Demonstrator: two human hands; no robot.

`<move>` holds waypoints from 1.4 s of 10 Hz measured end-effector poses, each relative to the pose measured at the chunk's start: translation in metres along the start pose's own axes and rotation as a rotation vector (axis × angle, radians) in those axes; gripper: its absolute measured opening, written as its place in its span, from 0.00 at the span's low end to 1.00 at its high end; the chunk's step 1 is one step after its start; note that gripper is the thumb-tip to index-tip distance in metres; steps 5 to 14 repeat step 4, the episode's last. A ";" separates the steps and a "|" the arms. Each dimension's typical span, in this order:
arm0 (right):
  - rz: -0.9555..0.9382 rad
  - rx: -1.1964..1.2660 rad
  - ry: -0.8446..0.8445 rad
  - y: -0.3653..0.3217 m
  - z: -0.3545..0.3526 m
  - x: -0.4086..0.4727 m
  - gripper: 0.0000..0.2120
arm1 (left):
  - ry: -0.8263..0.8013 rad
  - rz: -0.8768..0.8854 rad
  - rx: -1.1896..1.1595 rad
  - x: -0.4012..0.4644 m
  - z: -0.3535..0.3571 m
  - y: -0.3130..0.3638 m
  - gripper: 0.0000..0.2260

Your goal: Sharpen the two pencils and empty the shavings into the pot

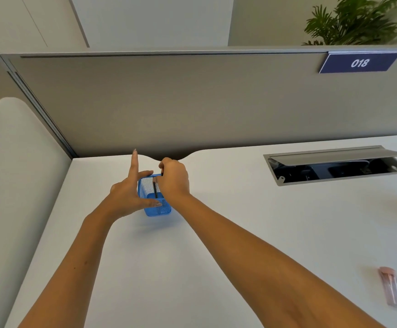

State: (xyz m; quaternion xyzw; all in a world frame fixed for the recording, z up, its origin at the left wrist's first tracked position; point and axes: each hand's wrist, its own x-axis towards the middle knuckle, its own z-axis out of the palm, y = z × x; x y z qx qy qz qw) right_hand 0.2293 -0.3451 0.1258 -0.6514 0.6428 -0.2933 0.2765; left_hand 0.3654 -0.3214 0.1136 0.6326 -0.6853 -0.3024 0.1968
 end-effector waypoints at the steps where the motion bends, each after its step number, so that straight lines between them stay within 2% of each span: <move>1: 0.036 0.107 0.034 0.005 -0.007 0.001 0.15 | -0.023 -0.016 -0.018 -0.002 0.000 0.002 0.60; 3: 0.091 0.299 0.005 0.016 -0.031 -0.003 0.15 | -0.012 -0.074 -0.051 -0.012 0.000 0.016 0.57; 4: 0.129 0.342 0.077 0.028 -0.047 -0.009 0.11 | 0.112 -0.074 -0.023 -0.017 0.001 0.018 0.48; 14: 0.129 0.342 0.077 0.028 -0.047 -0.009 0.11 | 0.112 -0.074 -0.023 -0.017 0.001 0.018 0.48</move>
